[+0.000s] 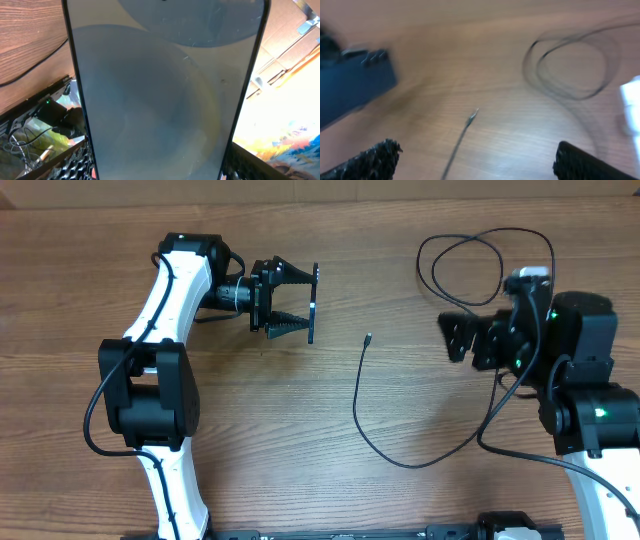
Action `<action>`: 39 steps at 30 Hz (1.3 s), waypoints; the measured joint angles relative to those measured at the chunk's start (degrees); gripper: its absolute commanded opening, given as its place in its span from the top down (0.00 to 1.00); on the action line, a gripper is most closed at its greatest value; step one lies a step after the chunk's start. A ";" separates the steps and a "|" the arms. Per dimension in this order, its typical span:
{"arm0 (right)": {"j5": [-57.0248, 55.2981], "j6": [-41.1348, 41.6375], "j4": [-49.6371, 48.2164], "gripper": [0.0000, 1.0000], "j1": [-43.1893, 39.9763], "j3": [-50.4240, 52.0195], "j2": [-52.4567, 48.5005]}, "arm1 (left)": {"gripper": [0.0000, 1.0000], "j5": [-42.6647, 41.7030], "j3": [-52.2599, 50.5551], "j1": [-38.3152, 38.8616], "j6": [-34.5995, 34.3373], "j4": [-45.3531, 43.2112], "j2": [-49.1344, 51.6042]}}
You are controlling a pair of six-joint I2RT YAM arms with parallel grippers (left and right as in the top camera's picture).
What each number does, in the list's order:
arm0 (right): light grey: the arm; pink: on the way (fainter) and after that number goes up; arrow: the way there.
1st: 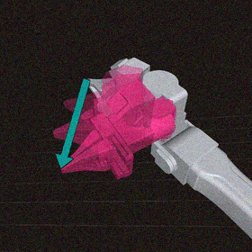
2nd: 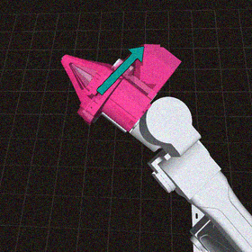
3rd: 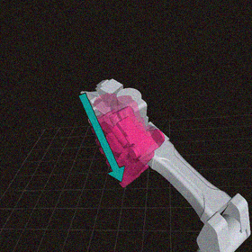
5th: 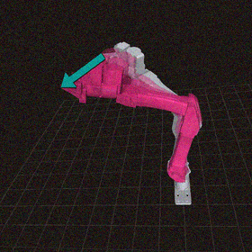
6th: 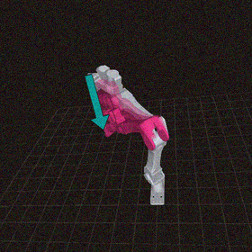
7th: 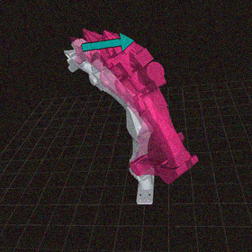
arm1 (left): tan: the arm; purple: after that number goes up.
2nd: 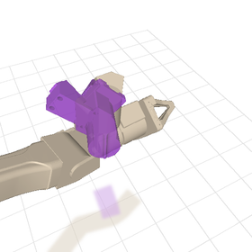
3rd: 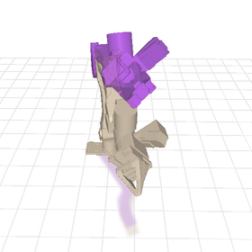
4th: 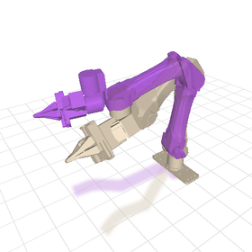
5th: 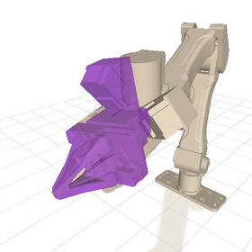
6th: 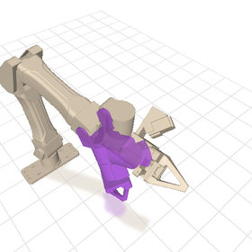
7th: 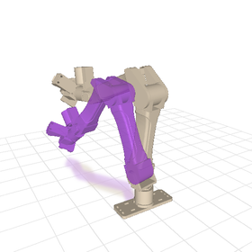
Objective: Plug charger to phone and switch on socket
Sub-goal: 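Raise the right gripper and swing it toward the table center, then move the right gripper to the phone held by the left gripper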
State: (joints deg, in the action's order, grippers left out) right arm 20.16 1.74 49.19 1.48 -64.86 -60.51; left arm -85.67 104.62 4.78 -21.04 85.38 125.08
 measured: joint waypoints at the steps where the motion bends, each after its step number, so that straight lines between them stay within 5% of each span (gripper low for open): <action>1: 4.07 0.09 5.84 0.00 0.02 0.00 0.02 | 0.22 0.02 0.00 0.00 0.00 0.04 0.00; 7: 10.01 3.37 8.81 0.15 0.02 0.04 0.02 | 0.22 -0.02 0.00 0.00 0.00 0.00 0.00; 18: -2.67 12.09 20.81 0.18 6.69 -0.98 -1.99 | 0.21 0.00 0.00 0.00 0.00 0.00 0.00; 23: -7.04 13.62 24.46 0.18 11.28 -10.51 -7.54 | 0.21 -0.02 0.00 0.00 0.00 0.11 0.00; 26: -7.74 14.71 22.67 0.18 17.16 -15.63 -8.79 | 0.21 0.00 0.00 0.00 0.00 0.11 0.00; 29: -10.01 17.14 19.32 0.32 23.34 -17.05 -9.11 | 0.21 0.00 0.00 0.00 0.00 0.11 0.00; 39: -32.22 28.28 5.90 0.25 43.23 -17.27 -15.58 | 0.21 0.02 0.00 0.00 0.00 0.13 0.00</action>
State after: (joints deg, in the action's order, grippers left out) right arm -12.05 30.02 55.09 44.71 -82.13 -76.09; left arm -85.65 104.62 4.78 -21.04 85.52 125.08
